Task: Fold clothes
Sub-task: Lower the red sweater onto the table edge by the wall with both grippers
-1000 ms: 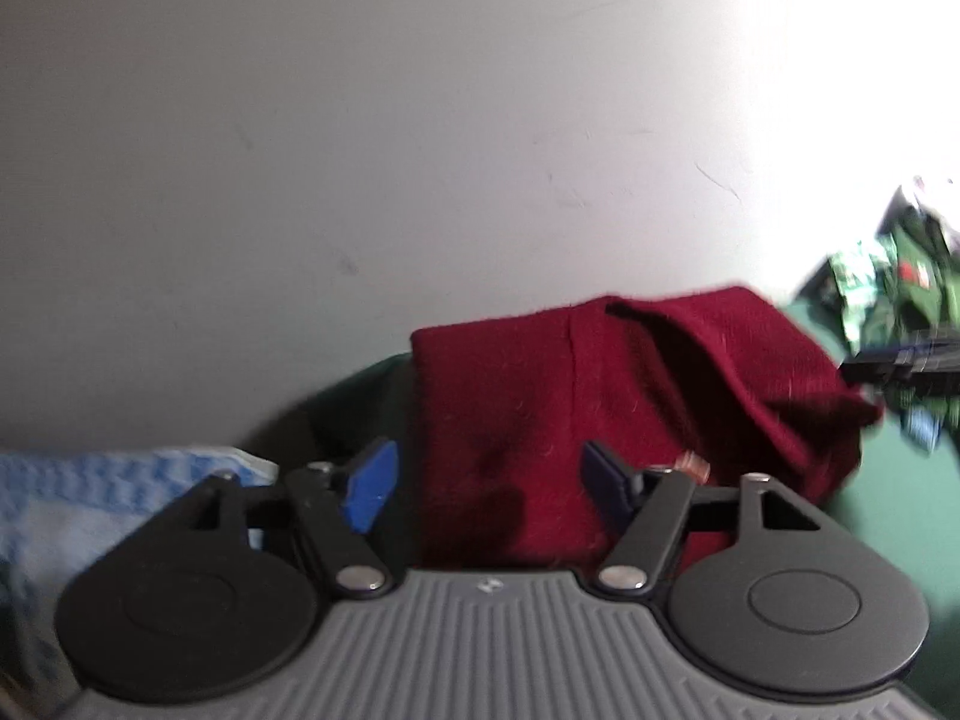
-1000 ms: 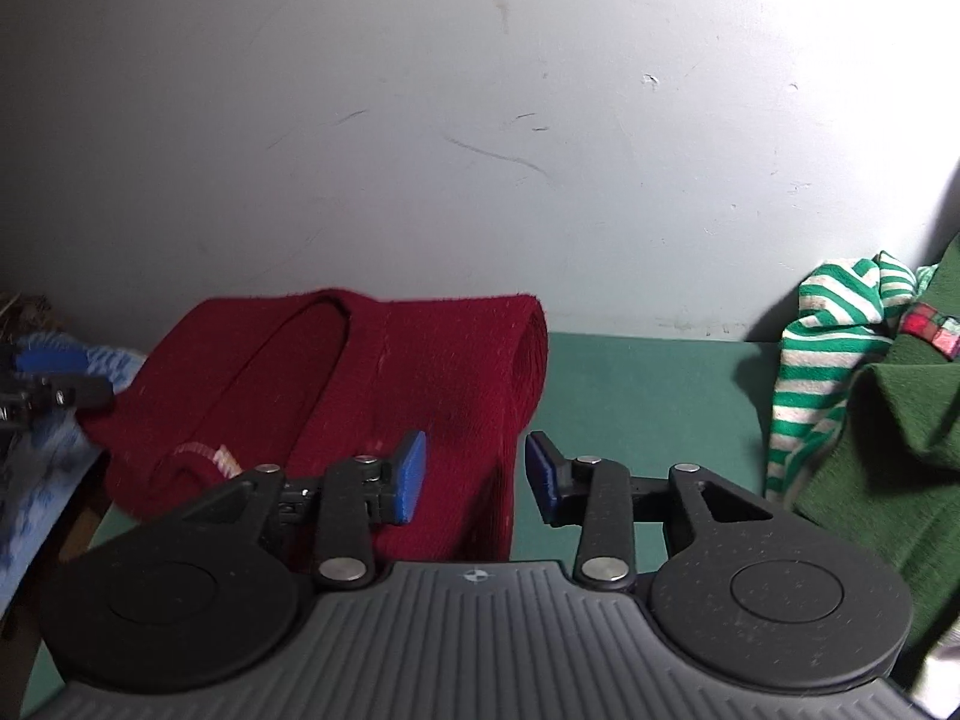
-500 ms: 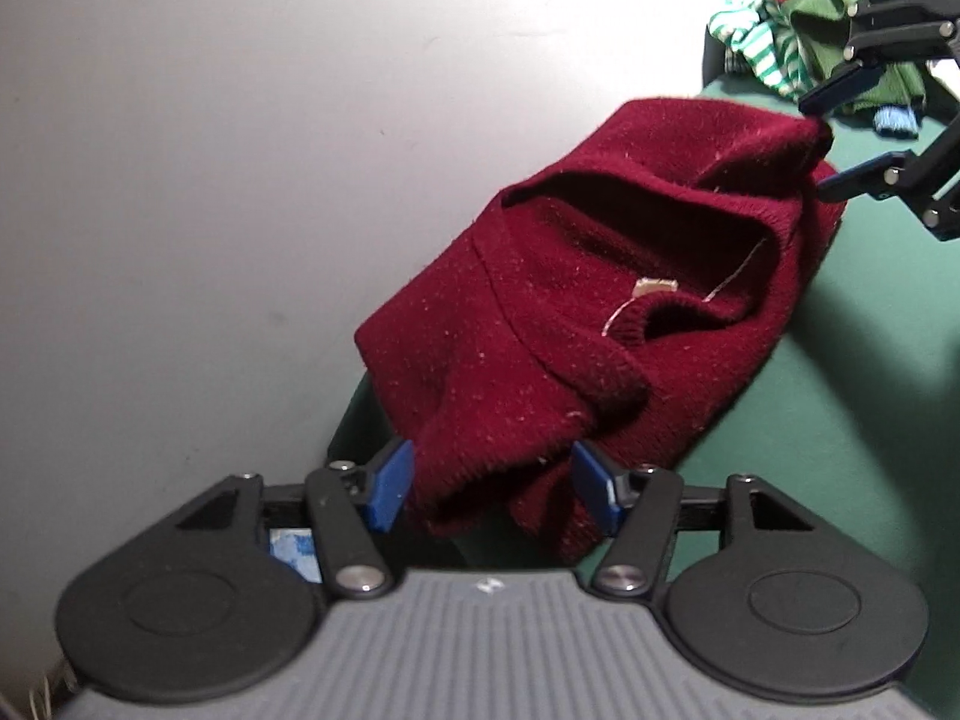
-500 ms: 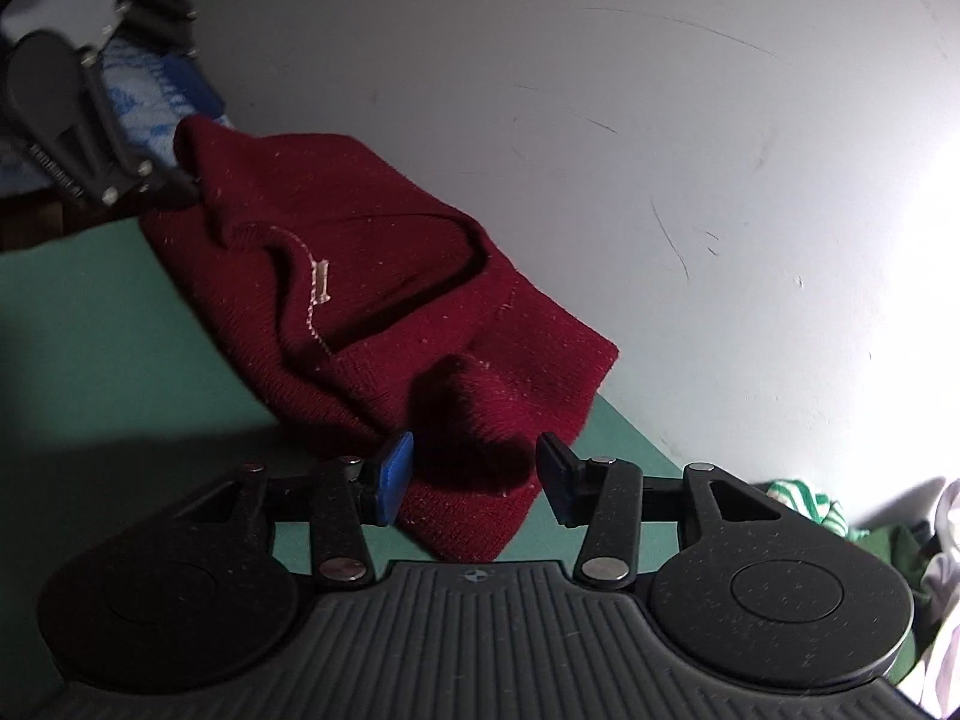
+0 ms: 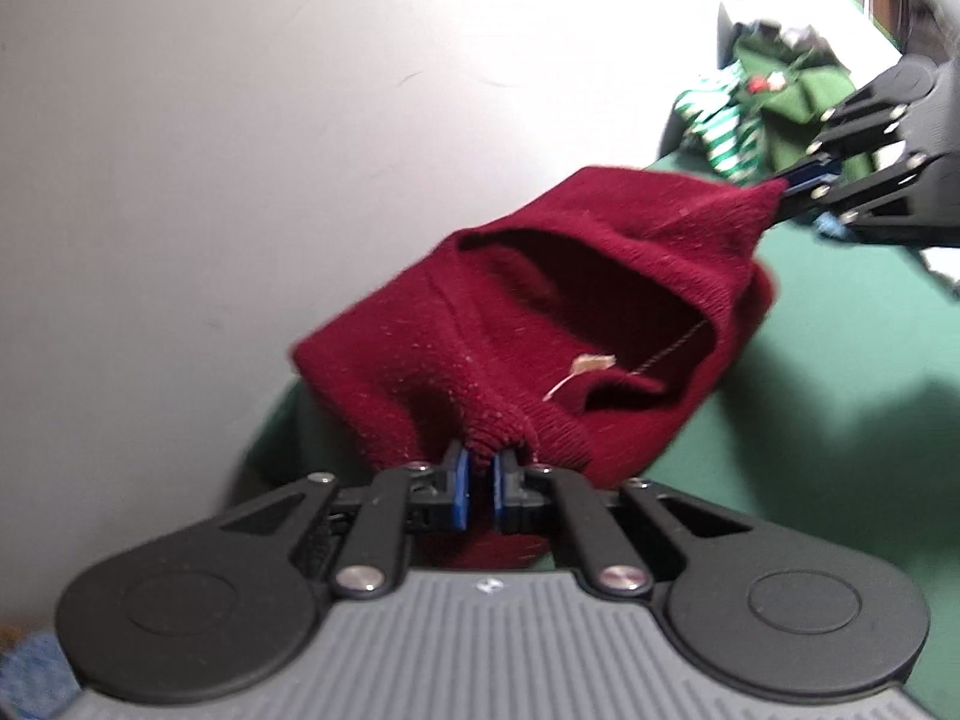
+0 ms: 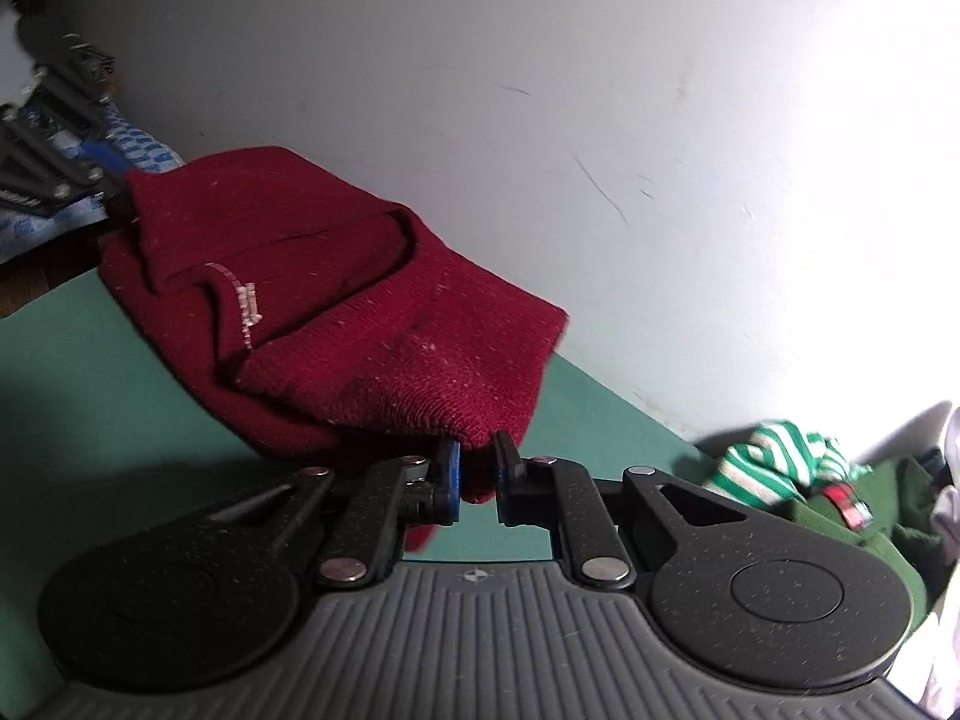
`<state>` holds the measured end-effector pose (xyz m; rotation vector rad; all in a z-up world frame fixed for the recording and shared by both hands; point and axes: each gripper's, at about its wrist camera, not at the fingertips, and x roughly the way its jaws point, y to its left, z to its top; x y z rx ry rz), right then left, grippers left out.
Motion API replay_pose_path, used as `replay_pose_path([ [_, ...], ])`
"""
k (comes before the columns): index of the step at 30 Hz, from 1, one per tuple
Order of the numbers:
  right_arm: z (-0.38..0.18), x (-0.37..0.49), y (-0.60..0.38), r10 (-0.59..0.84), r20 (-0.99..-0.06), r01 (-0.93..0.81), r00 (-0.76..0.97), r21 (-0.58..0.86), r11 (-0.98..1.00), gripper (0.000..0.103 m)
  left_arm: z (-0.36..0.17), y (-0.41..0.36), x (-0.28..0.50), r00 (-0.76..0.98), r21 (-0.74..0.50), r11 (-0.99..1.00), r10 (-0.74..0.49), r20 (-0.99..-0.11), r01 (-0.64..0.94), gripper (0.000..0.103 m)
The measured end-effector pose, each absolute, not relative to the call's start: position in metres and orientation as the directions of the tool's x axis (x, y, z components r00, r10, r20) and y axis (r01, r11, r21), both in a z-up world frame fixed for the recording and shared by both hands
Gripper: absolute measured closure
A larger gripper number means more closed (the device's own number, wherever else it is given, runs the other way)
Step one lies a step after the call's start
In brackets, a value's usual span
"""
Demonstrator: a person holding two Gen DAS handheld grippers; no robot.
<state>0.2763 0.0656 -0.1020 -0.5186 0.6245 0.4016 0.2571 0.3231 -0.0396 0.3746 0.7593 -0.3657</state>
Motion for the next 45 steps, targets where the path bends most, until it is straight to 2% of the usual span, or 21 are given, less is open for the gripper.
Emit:
replay_pose_path([
  [2,-0.103,0.285,0.059,0.181,-0.667,-0.494,0.723,-0.316,0.810,0.092,-0.051,0.322,0.259,0.642,0.182,0.877,-0.170,-0.748,0.445,0.102],
  [4,-0.115,0.293,0.058,0.171,-0.701,-0.493,0.693,-0.287,0.821,0.092,-0.067,0.318,0.260,0.626,0.224,0.868,-0.120,-0.771,0.443,0.101],
  [6,-0.120,0.294,0.059,0.187,-0.709,-0.504,0.680,-0.266,0.822,0.091,-0.067,0.318,0.257,0.634,0.237,0.867,-0.111,-0.766,0.438,0.095],
  [7,-0.118,0.293,0.059,0.202,-0.709,-0.511,0.675,-0.253,0.821,0.082,-0.062,0.320,0.254,0.639,0.237,0.867,-0.115,-0.761,0.439,0.091],
  [8,-0.114,0.292,0.058,0.221,-0.710,-0.519,0.668,-0.232,0.823,0.068,-0.056,0.321,0.250,0.644,0.235,0.866,-0.123,-0.755,0.442,0.076],
  [9,-0.108,0.290,0.055,0.242,-0.711,-0.523,0.660,-0.203,0.828,0.062,-0.049,0.323,0.246,0.649,0.234,0.864,-0.132,-0.749,0.445,0.064],
  [10,-0.100,0.289,0.051,0.269,-0.710,-0.523,0.651,-0.163,0.837,0.056,-0.043,0.324,0.243,0.654,0.233,0.863,-0.140,-0.743,0.448,0.062],
  [16,-0.058,0.288,0.035,0.391,-0.633,-0.454,0.668,0.069,0.888,0.060,-0.001,0.346,0.238,0.668,0.108,0.892,-0.244,-0.704,0.440,0.058],
  [17,-0.058,0.293,0.037,0.380,-0.625,-0.421,0.681,0.090,0.903,0.067,0.002,0.347,0.245,0.674,0.084,0.907,-0.241,-0.698,0.412,0.059],
  [19,-0.066,0.307,0.045,0.349,-0.633,-0.364,0.691,0.113,0.925,0.075,-0.004,0.345,0.264,0.681,0.051,0.939,-0.209,-0.702,0.340,0.059],
  [20,-0.073,0.313,0.050,0.334,-0.646,-0.340,0.686,0.121,0.933,0.076,-0.012,0.341,0.272,0.682,0.063,0.949,-0.173,-0.711,0.307,0.064],
  [22,-0.090,0.321,0.060,0.319,-0.680,-0.303,0.660,0.147,0.942,0.079,-0.033,0.333,0.287,0.669,0.111,0.960,-0.093,-0.737,0.257,0.066],
  [25,-0.109,0.317,0.067,0.311,-0.740,-0.290,0.597,0.163,0.943,0.078,-0.068,0.329,0.298,0.630,0.189,0.956,0.006,-0.776,0.224,0.065],
  [29,-0.119,0.309,0.074,0.313,-0.774,-0.314,0.551,0.156,0.937,0.076,-0.074,0.327,0.296,0.636,0.229,0.943,0.024,-0.771,0.242,0.062],
  [30,-0.116,0.310,0.074,0.322,-0.769,-0.315,0.552,0.165,0.935,0.076,-0.073,0.326,0.296,0.633,0.243,0.937,0.032,-0.773,0.250,0.057],
  [33,-0.095,0.319,0.070,0.366,-0.709,-0.304,0.603,0.220,0.927,0.079,-0.053,0.332,0.302,0.648,0.224,0.946,0.018,-0.762,0.236,0.061],
  [35,-0.084,0.332,0.073,0.351,-0.669,-0.289,0.655,0.208,0.935,0.078,-0.041,0.334,0.311,0.670,0.188,0.961,0.005,-0.743,0.202,0.061],
  [40,-0.096,0.377,0.091,0.264,-0.646,-0.214,0.716,0.157,0.964,0.078,-0.057,0.315,0.356,0.637,0.208,0.976,0.124,-0.761,0.058,0.059],
  [45,-0.123,0.393,0.102,0.210,-0.678,-0.160,0.704,0.136,0.978,0.076,-0.072,0.311,0.370,0.656,0.187,0.982,0.143,-0.741,-0.003,0.056],
])
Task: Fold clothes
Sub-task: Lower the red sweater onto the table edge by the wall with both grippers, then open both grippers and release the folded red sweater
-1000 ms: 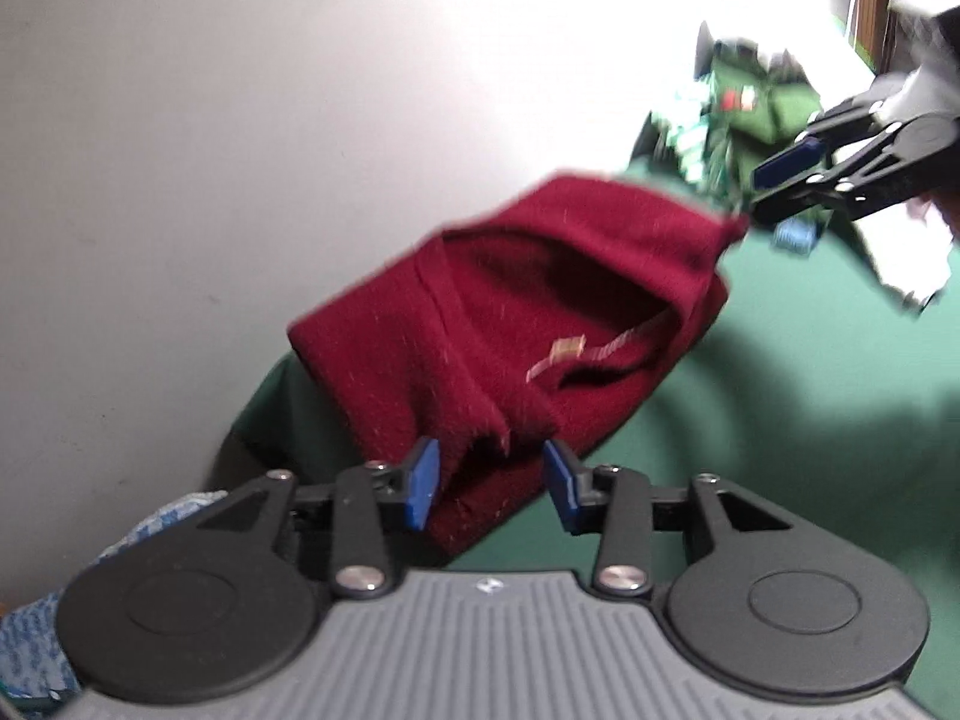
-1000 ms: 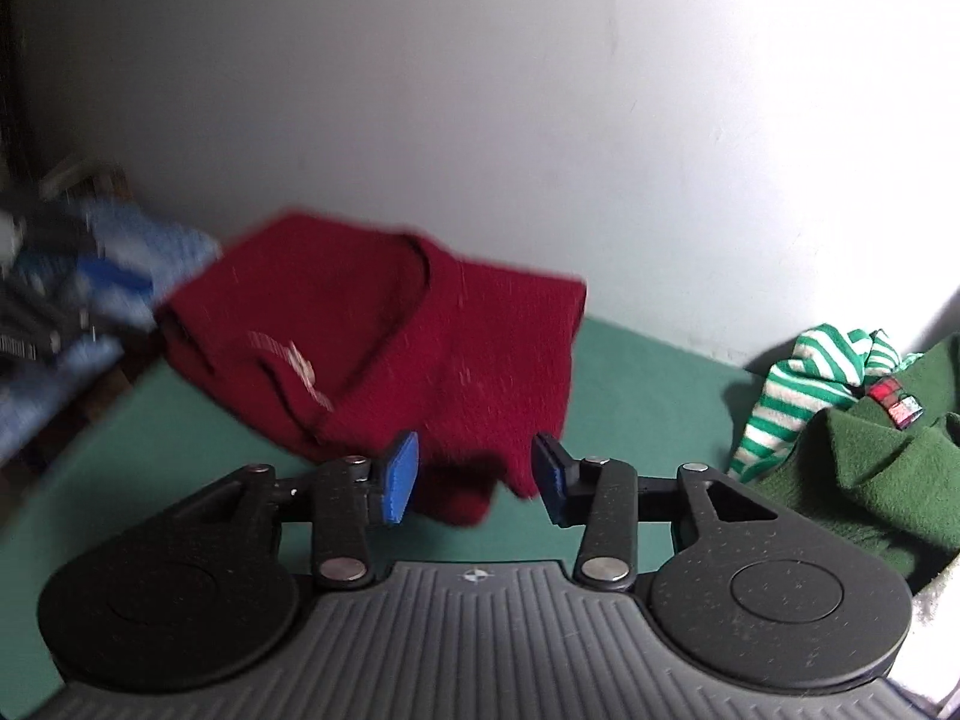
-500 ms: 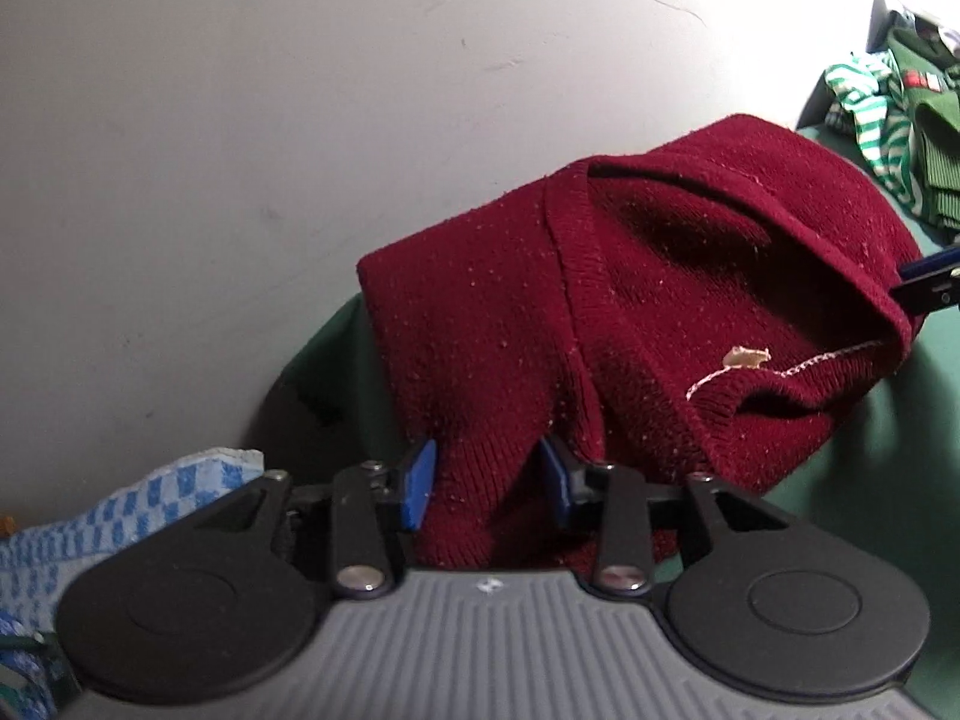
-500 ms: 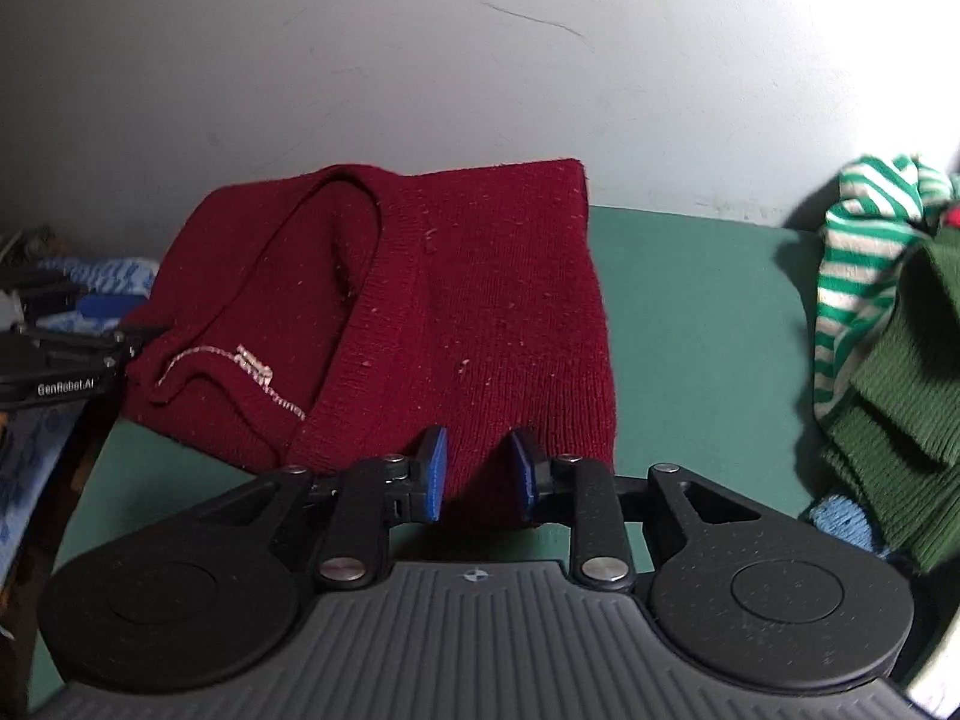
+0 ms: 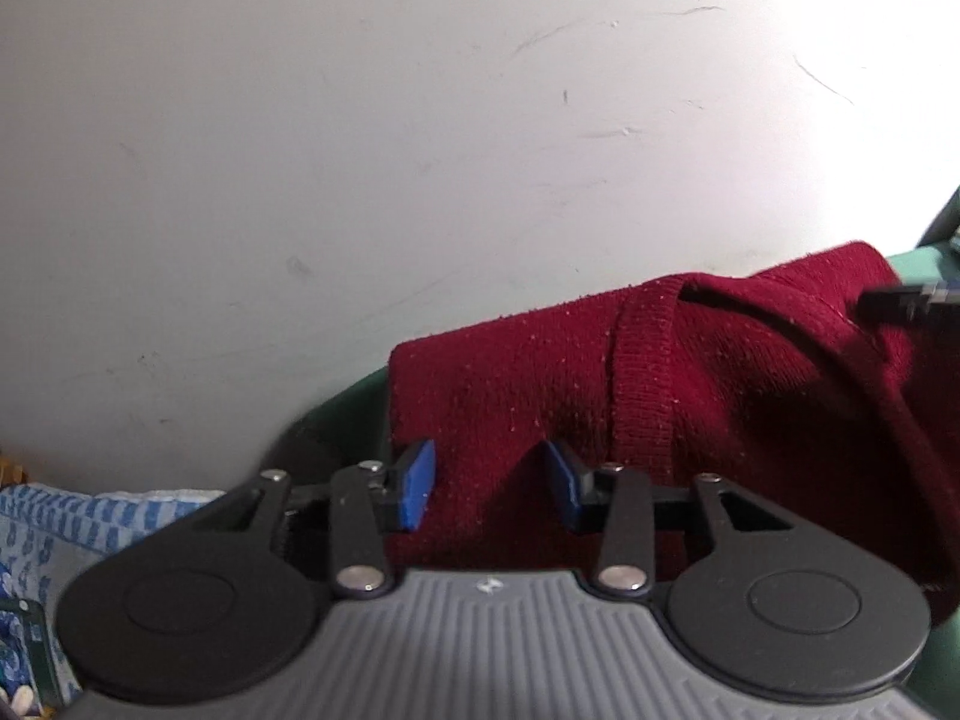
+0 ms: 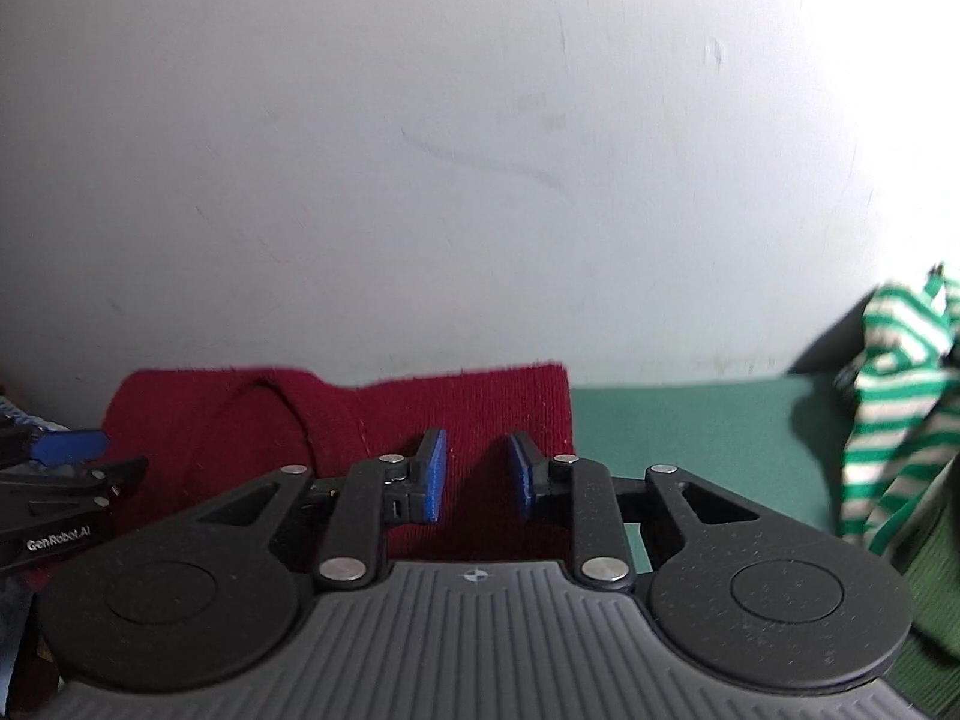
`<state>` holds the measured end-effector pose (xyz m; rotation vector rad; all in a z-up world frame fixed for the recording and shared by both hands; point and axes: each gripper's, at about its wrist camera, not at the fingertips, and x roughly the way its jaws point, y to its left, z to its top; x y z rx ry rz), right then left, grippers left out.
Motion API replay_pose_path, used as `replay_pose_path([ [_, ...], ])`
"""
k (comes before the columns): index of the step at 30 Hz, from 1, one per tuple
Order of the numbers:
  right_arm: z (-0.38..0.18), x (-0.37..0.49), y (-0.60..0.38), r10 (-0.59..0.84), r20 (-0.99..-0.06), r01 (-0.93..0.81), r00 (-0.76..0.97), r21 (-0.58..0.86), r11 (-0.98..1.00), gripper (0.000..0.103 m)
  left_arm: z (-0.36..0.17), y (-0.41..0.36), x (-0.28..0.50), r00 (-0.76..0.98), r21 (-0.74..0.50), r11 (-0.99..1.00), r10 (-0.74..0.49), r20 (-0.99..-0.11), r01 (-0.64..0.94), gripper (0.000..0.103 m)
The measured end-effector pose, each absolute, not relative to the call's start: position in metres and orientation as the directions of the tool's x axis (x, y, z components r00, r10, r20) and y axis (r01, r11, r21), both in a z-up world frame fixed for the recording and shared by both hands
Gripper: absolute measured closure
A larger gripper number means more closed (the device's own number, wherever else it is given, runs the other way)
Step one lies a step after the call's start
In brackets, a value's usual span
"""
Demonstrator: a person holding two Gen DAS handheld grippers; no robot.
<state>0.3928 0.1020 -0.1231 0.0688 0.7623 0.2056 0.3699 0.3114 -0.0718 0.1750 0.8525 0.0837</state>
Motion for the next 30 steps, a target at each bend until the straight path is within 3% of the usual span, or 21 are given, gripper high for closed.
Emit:
replay_pose_path([
  [1,-0.127,0.393,0.104,0.201,-0.680,-0.158,0.705,0.125,0.979,0.075,-0.073,0.313,0.370,0.661,0.183,0.983,0.142,-0.737,-0.006,0.053],
  [3,-0.130,0.393,0.102,0.192,-0.680,-0.154,0.708,0.116,0.981,0.075,-0.077,0.320,0.368,0.673,0.177,0.984,0.139,-0.726,-0.013,0.038],
  [5,-0.128,0.393,0.100,0.191,-0.680,-0.150,0.708,0.119,0.981,0.075,-0.078,0.330,0.368,0.674,0.148,0.989,0.127,-0.727,-0.027,0.031],
  [7,-0.120,0.387,0.098,0.206,-0.671,-0.149,0.712,0.143,0.978,0.075,-0.075,0.340,0.365,0.670,0.094,0.995,0.099,-0.736,-0.044,0.031],
  [11,-0.104,0.353,0.101,0.252,-0.628,-0.201,0.736,0.152,0.968,0.075,-0.069,0.333,0.355,0.689,0.127,0.991,0.113,-0.716,-0.031,0.035],
  [16,-0.123,0.331,0.110,0.287,-0.681,-0.258,0.674,0.147,0.955,0.076,-0.070,0.326,0.356,0.690,0.145,0.988,0.136,-0.711,-0.045,0.033],
  [25,-0.112,0.316,0.105,0.315,-0.660,-0.237,0.682,0.208,0.949,0.076,-0.057,0.319,0.341,0.701,0.168,0.984,0.161,-0.694,-0.060,0.033],
  [30,-0.129,0.305,0.106,0.299,-0.701,-0.237,0.648,0.188,0.953,0.075,-0.056,0.313,0.324,0.700,0.162,0.985,0.154,-0.697,-0.056,0.032],
])
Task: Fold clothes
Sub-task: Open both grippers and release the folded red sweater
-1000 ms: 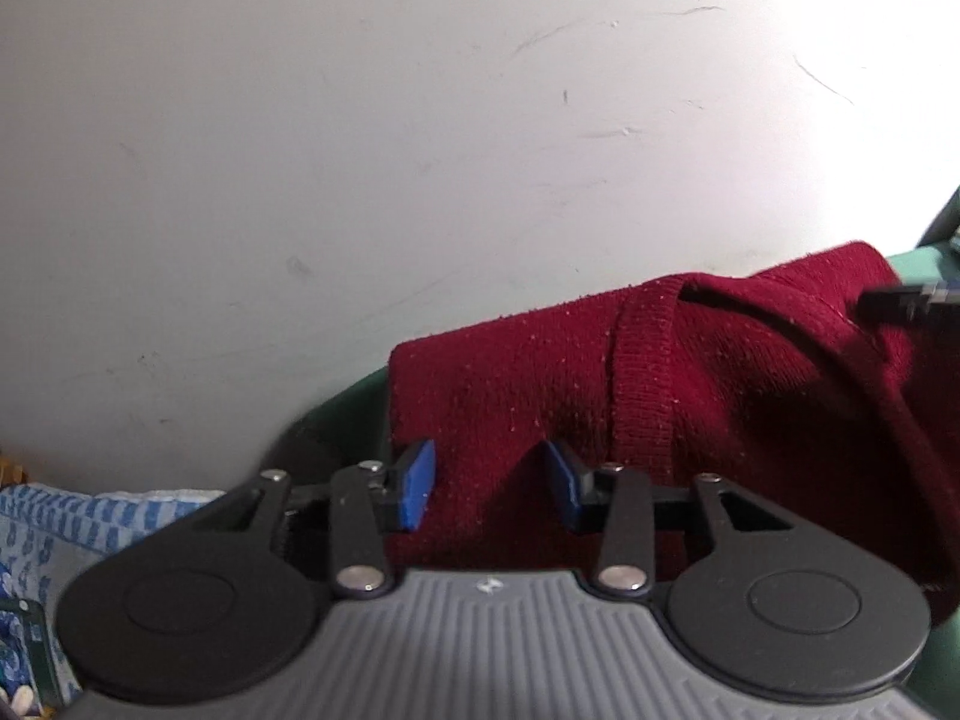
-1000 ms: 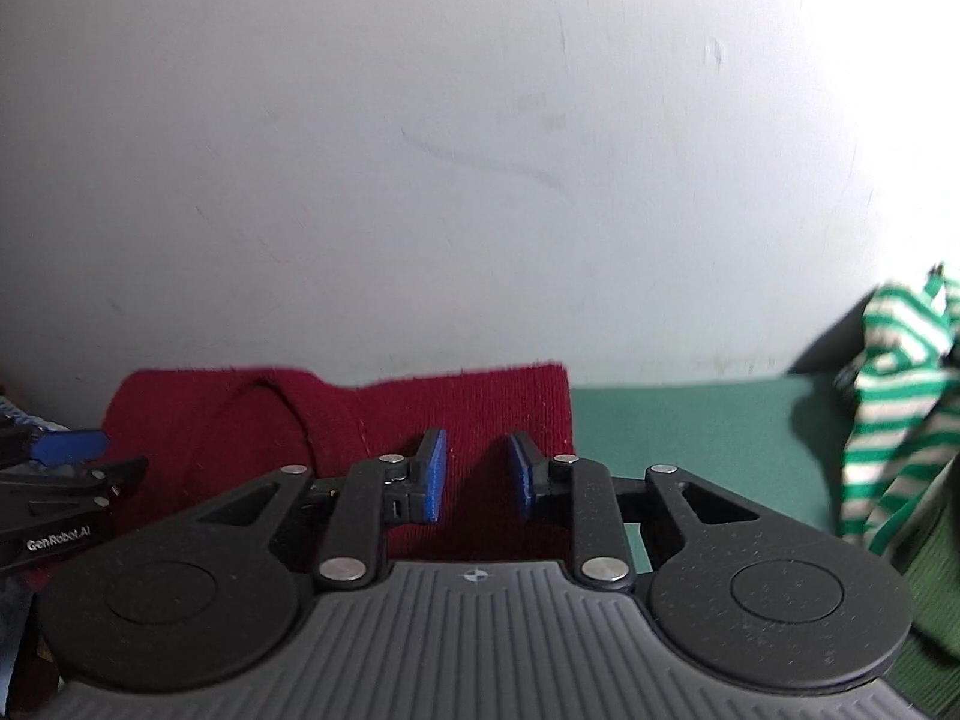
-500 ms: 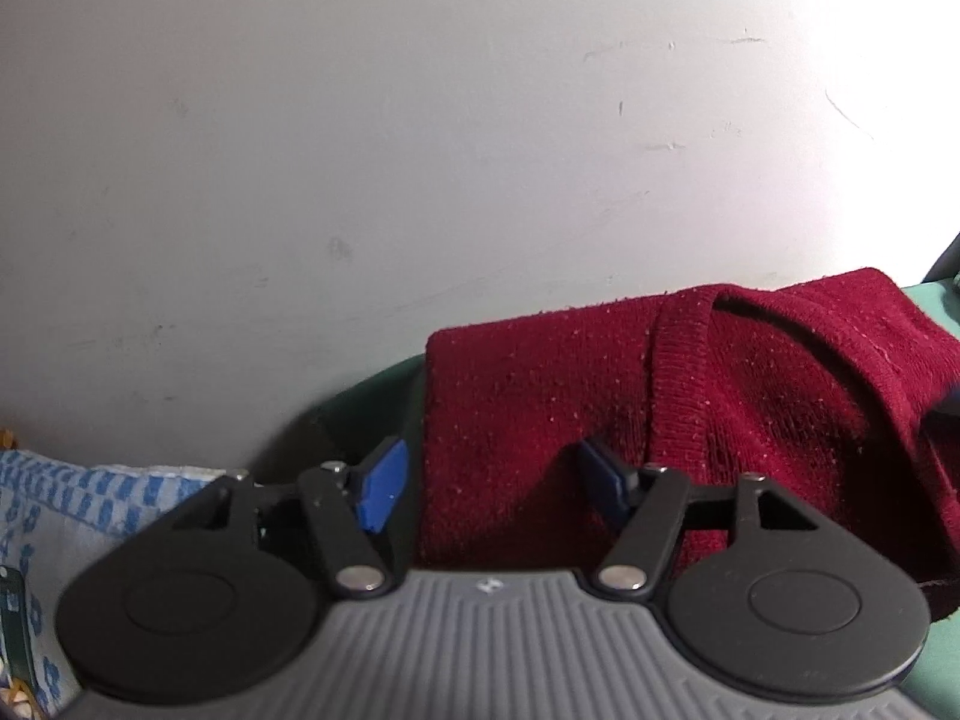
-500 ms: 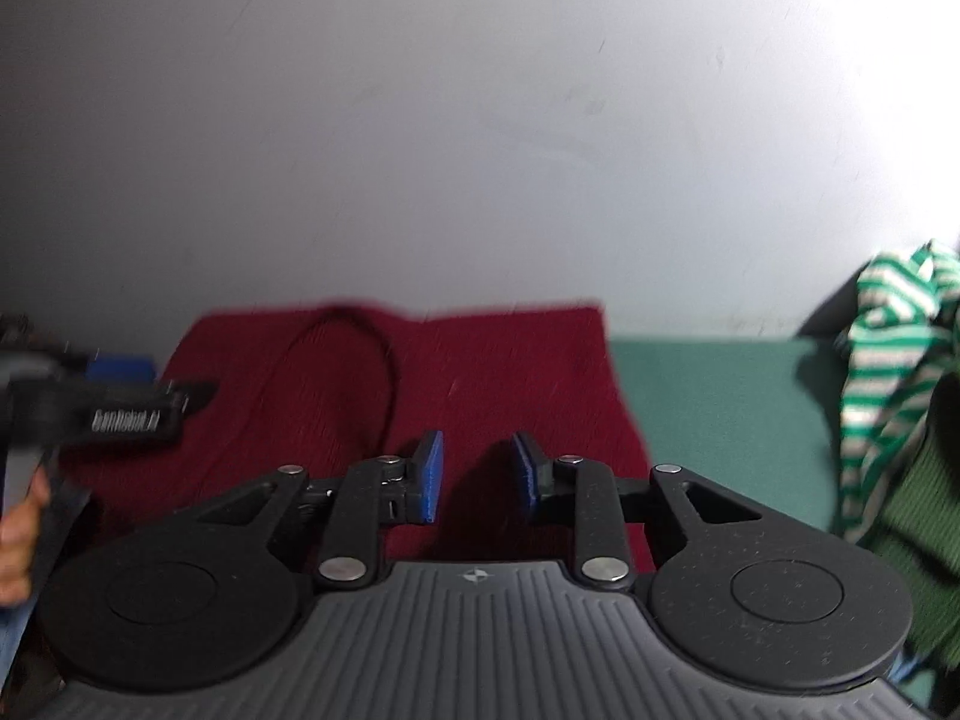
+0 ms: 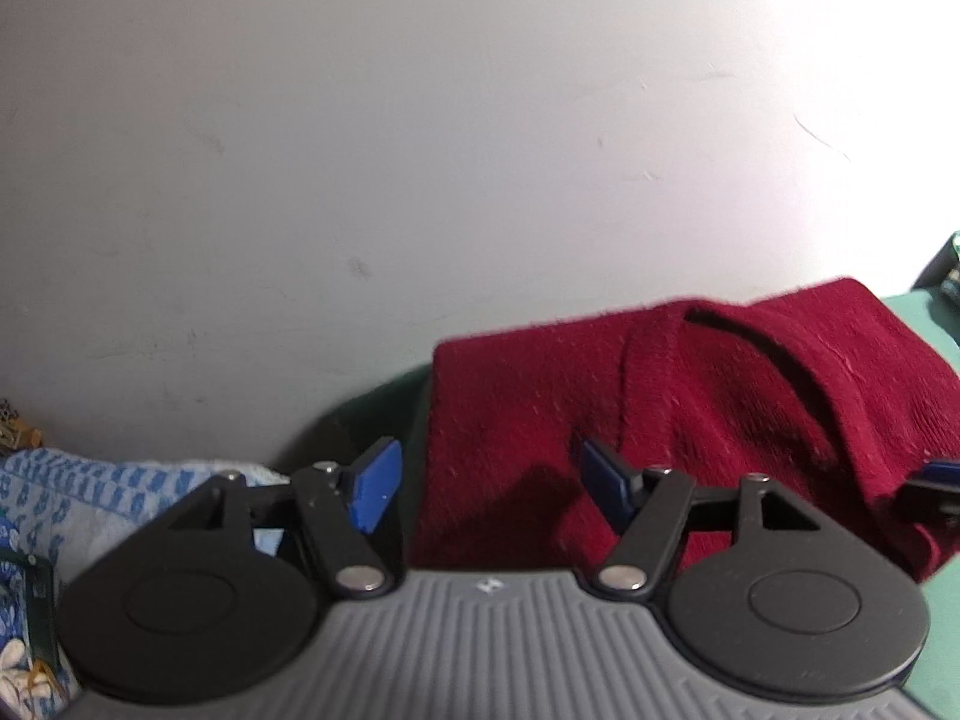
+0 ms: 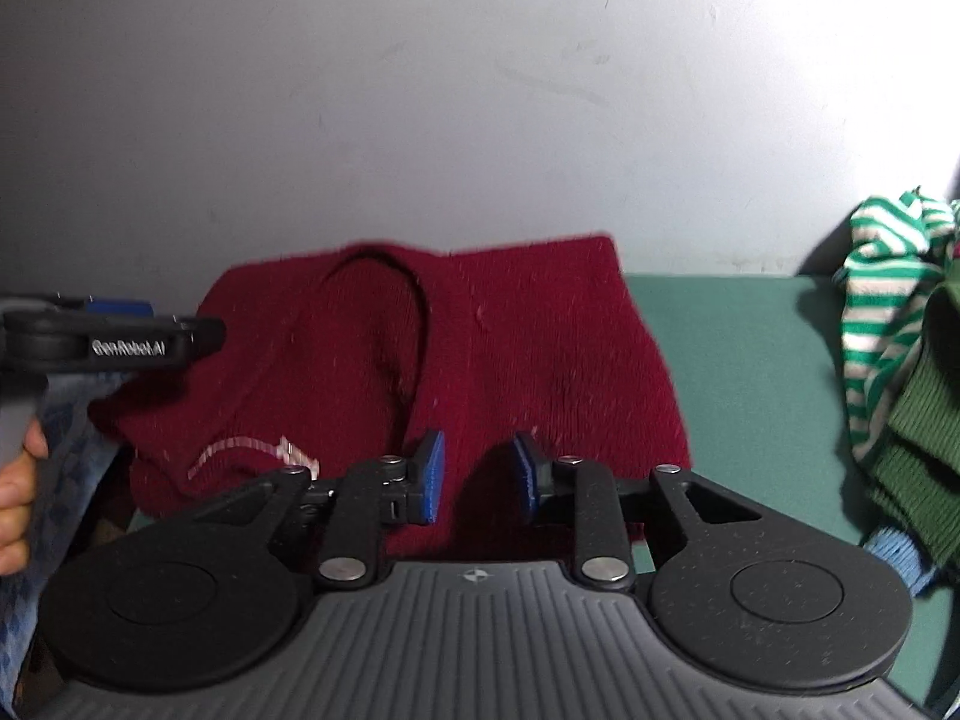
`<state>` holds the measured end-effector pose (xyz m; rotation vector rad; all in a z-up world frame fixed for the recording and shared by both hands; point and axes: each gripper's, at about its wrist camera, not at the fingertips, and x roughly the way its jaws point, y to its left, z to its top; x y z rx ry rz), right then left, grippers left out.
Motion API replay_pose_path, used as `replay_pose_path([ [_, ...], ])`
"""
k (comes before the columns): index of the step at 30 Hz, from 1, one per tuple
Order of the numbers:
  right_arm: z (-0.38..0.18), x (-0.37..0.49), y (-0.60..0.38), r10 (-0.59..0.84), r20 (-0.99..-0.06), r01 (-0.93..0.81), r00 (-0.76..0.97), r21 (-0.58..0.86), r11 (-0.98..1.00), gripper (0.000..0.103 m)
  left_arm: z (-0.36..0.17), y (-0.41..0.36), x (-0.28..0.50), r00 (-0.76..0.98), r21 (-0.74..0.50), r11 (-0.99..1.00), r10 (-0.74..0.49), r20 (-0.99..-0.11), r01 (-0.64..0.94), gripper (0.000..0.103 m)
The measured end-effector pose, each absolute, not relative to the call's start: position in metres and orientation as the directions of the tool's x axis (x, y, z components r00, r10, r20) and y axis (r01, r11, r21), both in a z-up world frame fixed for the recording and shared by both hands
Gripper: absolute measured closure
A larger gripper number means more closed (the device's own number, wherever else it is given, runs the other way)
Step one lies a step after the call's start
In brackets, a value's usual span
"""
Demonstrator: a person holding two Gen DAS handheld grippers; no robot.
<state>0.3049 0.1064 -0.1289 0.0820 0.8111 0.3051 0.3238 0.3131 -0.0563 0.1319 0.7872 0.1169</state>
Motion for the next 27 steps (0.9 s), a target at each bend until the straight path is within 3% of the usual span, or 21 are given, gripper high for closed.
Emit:
replay_pose_path([
  [5,-0.130,0.304,0.103,0.311,-0.694,-0.230,0.649,0.210,0.950,0.075,-0.075,0.309,0.320,0.673,0.223,0.974,0.195,-0.714,-0.046,0.026],
  [9,-0.118,0.288,0.100,0.312,-0.689,-0.241,0.654,0.202,0.949,0.074,-0.067,0.308,0.308,0.677,0.220,0.974,0.200,-0.708,-0.058,0.027],
  [11,-0.112,0.279,0.099,0.296,-0.685,-0.242,0.666,0.178,0.954,0.066,-0.061,0.308,0.301,0.680,0.205,0.976,0.196,-0.707,-0.068,0.027],
  [13,-0.108,0.271,0.098,0.289,-0.682,-0.238,0.671,0.170,0.956,0.065,-0.055,0.308,0.293,0.684,0.193,0.978,0.194,-0.704,-0.079,0.024],
  [18,-0.106,0.254,0.097,0.278,-0.708,-0.210,0.649,0.184,0.960,0.065,-0.049,0.306,0.270,0.702,0.174,0.978,0.205,-0.682,-0.117,0.011],
  [21,-0.109,0.244,0.099,0.255,-0.720,-0.187,0.645,0.175,0.967,0.064,-0.045,0.302,0.253,0.699,0.143,0.978,0.209,-0.684,-0.152,0.008],
  [24,-0.111,0.232,0.097,0.245,-0.732,-0.168,0.636,0.179,0.969,0.049,-0.046,0.296,0.235,0.692,0.138,0.975,0.220,-0.688,-0.172,0.003],
  [27,-0.112,0.218,0.097,0.251,-0.731,-0.166,0.634,0.188,0.968,0.046,-0.048,0.289,0.217,0.694,0.140,0.974,0.226,-0.684,-0.180,0.002],
])
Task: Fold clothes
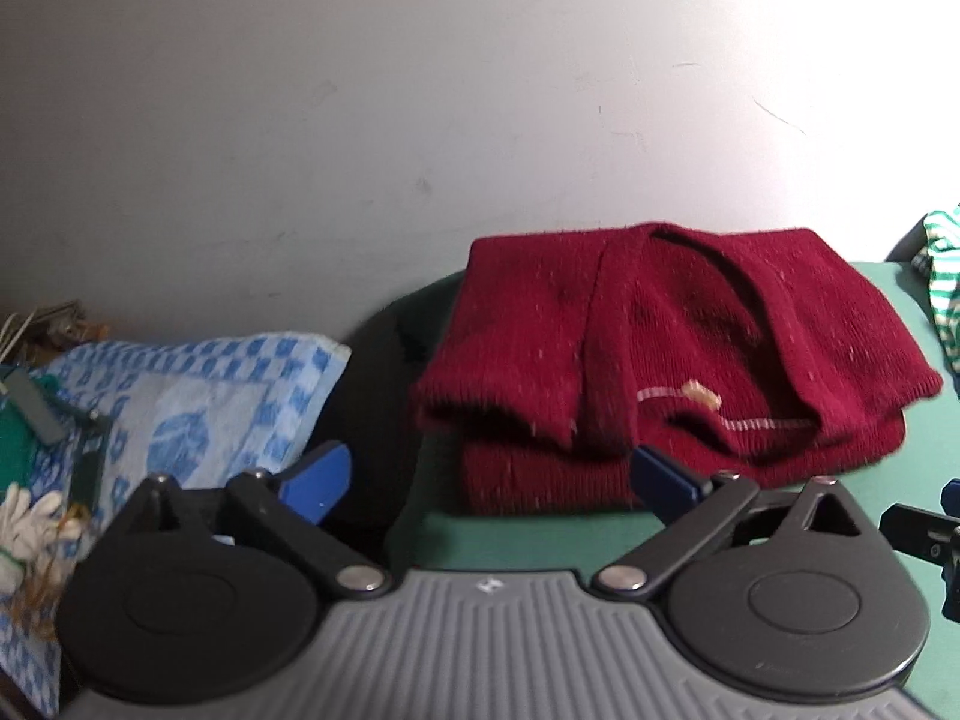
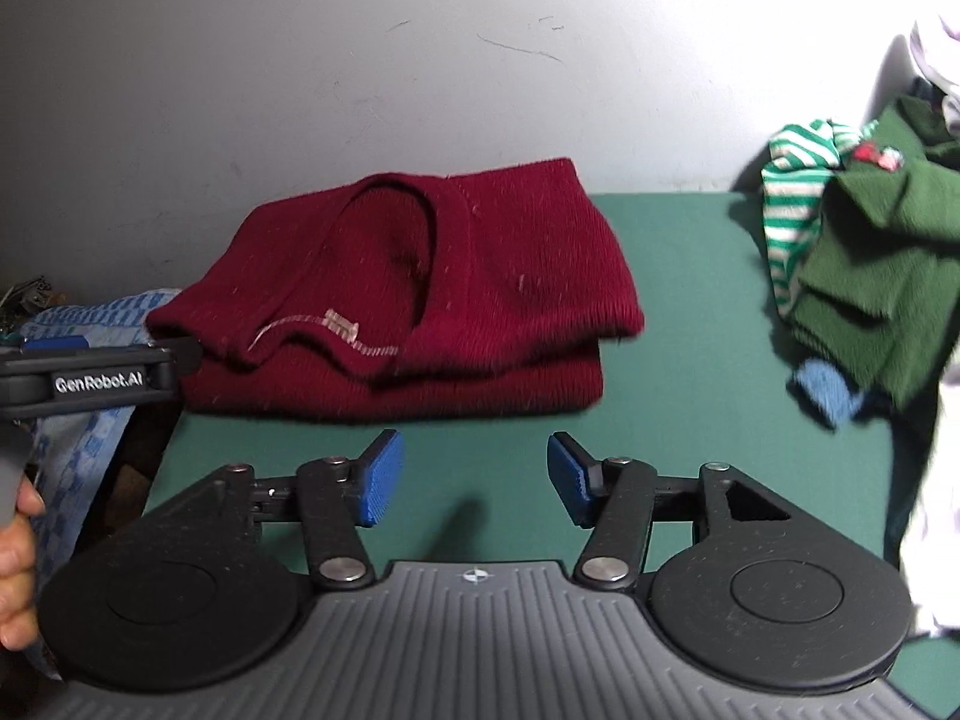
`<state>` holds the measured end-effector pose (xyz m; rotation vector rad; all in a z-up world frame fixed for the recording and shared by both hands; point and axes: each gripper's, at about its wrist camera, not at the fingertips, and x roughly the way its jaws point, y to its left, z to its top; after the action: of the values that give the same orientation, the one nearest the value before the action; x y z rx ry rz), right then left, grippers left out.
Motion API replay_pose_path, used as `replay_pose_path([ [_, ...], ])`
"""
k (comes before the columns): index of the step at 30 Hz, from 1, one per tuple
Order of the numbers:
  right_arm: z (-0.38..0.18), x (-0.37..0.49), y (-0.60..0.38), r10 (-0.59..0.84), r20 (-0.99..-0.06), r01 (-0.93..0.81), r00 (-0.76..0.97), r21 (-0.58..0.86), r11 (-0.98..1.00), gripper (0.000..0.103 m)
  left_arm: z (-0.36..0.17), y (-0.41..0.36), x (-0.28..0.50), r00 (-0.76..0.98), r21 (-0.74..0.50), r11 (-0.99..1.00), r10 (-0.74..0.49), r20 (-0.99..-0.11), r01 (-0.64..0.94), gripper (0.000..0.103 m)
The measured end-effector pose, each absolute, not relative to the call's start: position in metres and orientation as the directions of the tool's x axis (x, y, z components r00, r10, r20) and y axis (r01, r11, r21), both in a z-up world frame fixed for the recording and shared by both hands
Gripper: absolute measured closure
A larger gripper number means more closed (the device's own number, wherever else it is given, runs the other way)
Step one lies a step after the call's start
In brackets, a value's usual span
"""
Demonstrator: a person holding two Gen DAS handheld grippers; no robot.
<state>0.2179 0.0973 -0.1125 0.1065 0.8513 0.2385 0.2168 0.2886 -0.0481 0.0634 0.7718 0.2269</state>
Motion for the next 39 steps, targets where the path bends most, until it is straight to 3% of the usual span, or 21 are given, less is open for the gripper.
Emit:
replay_pose_path([
  [3,-0.113,0.202,0.099,0.237,-0.734,-0.166,0.636,0.170,0.971,0.046,-0.050,0.282,0.202,0.689,0.122,0.975,0.219,-0.691,-0.188,0.002],
  [7,-0.108,0.178,0.098,0.216,-0.721,-0.150,0.659,0.156,0.976,0.031,-0.052,0.273,0.178,0.692,0.113,0.972,0.226,-0.686,-0.206,0.001],
  [12,-0.102,0.153,0.093,0.192,-0.713,-0.115,0.674,0.155,0.981,0.029,-0.051,0.263,0.151,0.687,0.114,0.971,0.228,-0.689,-0.209,0.001],
  [16,-0.102,0.137,0.092,0.160,-0.732,-0.089,0.662,0.136,0.987,0.022,-0.049,0.261,0.130,0.679,0.074,0.973,0.207,-0.704,-0.219,0.001],
  [28,-0.096,0.092,0.095,0.170,-0.767,-0.115,0.618,0.126,0.985,0.019,-0.042,0.242,0.064,0.680,0.106,0.966,0.241,-0.692,-0.235,0.000],
  [39,-0.078,0.046,0.084,0.203,-0.722,-0.167,0.661,0.122,0.978,0.019,-0.030,0.225,0.003,0.675,0.117,0.950,0.290,-0.678,-0.290,0.000],
])
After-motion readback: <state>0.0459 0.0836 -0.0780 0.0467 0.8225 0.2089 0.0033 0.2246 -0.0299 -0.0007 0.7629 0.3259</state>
